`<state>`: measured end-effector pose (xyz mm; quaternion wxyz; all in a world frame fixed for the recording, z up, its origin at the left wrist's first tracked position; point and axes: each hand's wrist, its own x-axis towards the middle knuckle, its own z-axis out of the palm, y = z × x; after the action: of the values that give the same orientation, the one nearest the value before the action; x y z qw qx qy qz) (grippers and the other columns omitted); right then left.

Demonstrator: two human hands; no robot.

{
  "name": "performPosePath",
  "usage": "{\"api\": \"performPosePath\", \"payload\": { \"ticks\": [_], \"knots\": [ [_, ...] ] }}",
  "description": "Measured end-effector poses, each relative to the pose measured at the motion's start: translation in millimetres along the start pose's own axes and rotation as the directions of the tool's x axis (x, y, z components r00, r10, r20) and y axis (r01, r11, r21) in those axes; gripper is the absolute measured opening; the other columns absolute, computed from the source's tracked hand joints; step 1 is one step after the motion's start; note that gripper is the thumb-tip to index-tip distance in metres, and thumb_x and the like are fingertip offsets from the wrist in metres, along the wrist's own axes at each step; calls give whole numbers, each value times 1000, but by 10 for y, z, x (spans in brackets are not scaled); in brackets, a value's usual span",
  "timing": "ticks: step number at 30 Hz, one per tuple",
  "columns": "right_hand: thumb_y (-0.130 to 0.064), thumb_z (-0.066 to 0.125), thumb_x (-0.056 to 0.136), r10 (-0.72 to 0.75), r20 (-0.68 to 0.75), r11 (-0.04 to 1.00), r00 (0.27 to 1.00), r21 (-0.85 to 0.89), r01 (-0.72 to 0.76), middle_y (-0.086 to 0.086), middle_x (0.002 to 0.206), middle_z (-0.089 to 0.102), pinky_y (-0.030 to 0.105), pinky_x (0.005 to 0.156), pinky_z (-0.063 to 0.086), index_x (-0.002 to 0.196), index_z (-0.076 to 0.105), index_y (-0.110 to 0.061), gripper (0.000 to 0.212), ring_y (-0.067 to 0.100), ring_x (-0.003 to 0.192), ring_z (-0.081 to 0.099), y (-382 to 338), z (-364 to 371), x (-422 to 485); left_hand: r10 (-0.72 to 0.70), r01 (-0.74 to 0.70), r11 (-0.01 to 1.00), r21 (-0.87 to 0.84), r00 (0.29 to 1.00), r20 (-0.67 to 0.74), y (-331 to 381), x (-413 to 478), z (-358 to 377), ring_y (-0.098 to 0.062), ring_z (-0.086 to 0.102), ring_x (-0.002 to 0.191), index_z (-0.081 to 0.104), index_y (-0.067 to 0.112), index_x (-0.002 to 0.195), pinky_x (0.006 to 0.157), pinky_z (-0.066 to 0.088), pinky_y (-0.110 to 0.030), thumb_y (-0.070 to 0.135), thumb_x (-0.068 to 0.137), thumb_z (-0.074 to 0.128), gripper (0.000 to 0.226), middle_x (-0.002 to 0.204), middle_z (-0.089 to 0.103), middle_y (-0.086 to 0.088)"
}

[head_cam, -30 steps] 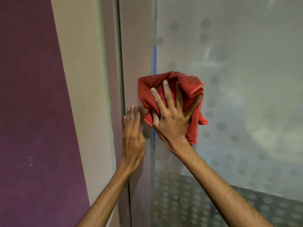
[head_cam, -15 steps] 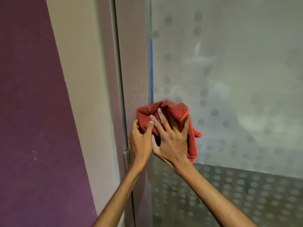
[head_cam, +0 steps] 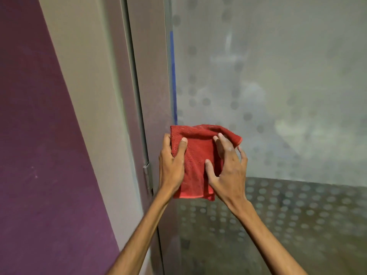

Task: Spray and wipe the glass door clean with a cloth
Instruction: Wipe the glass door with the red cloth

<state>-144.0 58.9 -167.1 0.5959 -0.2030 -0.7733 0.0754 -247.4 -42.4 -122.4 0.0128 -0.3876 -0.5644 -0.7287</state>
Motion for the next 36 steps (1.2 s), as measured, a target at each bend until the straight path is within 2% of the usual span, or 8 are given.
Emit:
{"api": "performPosePath", "payload": {
  "ticks": [8,13,17,20,25,30,32,36],
  "knots": [
    [-44,82,76,500,-17,849,866,210,-486,1,166,15,50,122,24,154,12,-32,105,16,153,18,330,-60,-935,-46,61,997,-50,964,261,-261,-507,290,-4,54,73,48,20,95,73,49,-26,27,99,56,12,79,56,9],
    [-58,83,63,707,154,605,691,374,-703,-7,157,29,41,122,26,153,12,-32,117,0,145,28,525,-380,-1112,-183,225,965,-138,948,262,-404,-643,445,-8,58,76,49,18,97,73,51,-26,23,101,52,8,83,61,6],
    [-49,86,62,727,292,479,622,434,-763,0,133,58,35,105,48,130,37,-36,84,11,121,60,582,-625,-1180,-326,404,890,-214,889,322,-443,-817,720,6,64,73,52,28,98,73,53,-16,26,102,51,5,79,71,22],
    [-36,82,69,759,446,225,474,503,-834,1,114,72,33,91,52,125,47,-24,67,14,102,70,654,-854,-1215,-413,521,811,-267,832,369,-430,-954,922,-11,66,94,51,15,132,95,54,-38,41,95,60,46,117,70,-2],
    [-20,70,87,676,653,-154,341,578,-801,15,126,68,41,106,46,126,65,-5,43,26,116,65,880,-1373,-1384,-418,579,757,-304,786,456,-427,-1221,1255,-16,58,78,55,30,98,80,49,-39,34,97,58,5,87,64,0],
    [-18,75,78,828,459,-60,323,644,-762,12,118,72,37,99,52,119,68,-7,43,22,108,68,1105,-1957,-1486,-302,366,929,-53,833,464,-541,-1521,1575,7,58,72,57,14,105,74,47,-16,20,95,64,14,87,64,8],
    [-17,77,77,880,366,15,302,615,-788,8,108,75,39,97,53,108,72,-11,32,21,100,68,1223,-2210,-1566,-285,299,953,54,819,497,-593,-1675,1756,8,58,72,61,18,100,80,47,-25,29,93,66,14,83,65,12],
    [-15,80,79,934,217,131,284,530,-838,4,102,77,33,87,53,103,72,-12,25,15,91,69,1448,-2722,-1759,-190,31,953,301,834,518,-560,-2019,2125,-12,54,108,59,28,95,110,23,-42,44,93,60,16,101,62,7]
  ]
}}
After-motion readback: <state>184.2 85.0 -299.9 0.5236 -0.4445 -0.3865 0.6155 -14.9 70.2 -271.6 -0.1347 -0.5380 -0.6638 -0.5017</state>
